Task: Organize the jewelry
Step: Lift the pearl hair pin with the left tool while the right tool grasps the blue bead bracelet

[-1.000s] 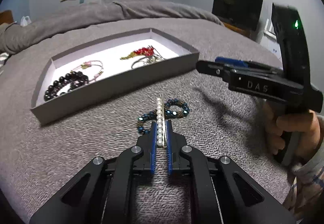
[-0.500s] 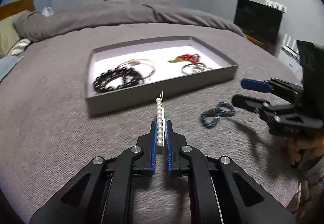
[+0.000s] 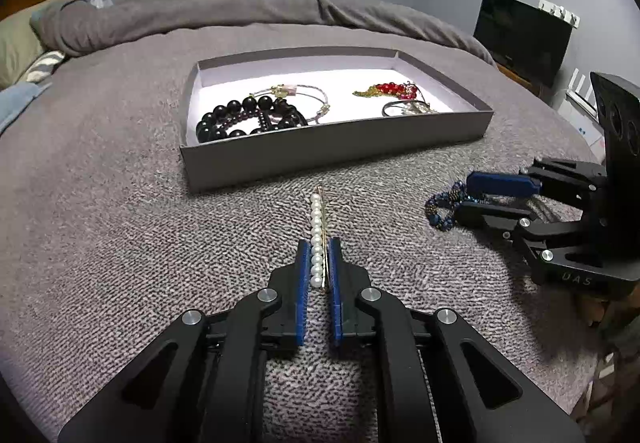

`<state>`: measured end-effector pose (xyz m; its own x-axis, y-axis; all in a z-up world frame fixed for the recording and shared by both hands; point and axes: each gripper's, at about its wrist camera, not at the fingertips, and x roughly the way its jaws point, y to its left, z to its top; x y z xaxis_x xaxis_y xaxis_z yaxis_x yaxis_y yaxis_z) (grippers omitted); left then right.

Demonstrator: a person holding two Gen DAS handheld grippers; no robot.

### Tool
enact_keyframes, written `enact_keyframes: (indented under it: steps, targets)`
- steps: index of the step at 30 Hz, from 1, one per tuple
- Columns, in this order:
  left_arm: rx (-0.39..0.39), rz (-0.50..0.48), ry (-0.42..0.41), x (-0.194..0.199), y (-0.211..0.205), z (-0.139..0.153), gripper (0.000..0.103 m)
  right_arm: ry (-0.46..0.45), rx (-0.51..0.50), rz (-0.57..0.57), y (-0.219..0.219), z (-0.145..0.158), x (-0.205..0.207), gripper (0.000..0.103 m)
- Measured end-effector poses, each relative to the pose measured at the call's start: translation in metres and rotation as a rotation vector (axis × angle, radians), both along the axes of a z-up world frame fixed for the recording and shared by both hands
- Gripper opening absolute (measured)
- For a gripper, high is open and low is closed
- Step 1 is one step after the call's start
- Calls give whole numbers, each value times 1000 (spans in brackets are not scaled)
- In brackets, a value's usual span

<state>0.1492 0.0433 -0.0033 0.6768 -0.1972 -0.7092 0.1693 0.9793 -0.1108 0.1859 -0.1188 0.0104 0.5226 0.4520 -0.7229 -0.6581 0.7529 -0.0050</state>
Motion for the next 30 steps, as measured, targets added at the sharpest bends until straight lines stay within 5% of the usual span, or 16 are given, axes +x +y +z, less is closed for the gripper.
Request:
enact_keyframes:
  steps: [3, 8, 30]
  targets:
    - [4, -1, 7, 5, 0, -1, 11, 26, 0, -9, -1, -3, 3, 12]
    - [-3, -7, 25, 10, 1, -5, 11, 46, 35, -20, -8, -2, 6, 8]
    - [-26, -34, -163, 5, -5, 58, 9, -118, 213, -80, -28, 73, 12, 7]
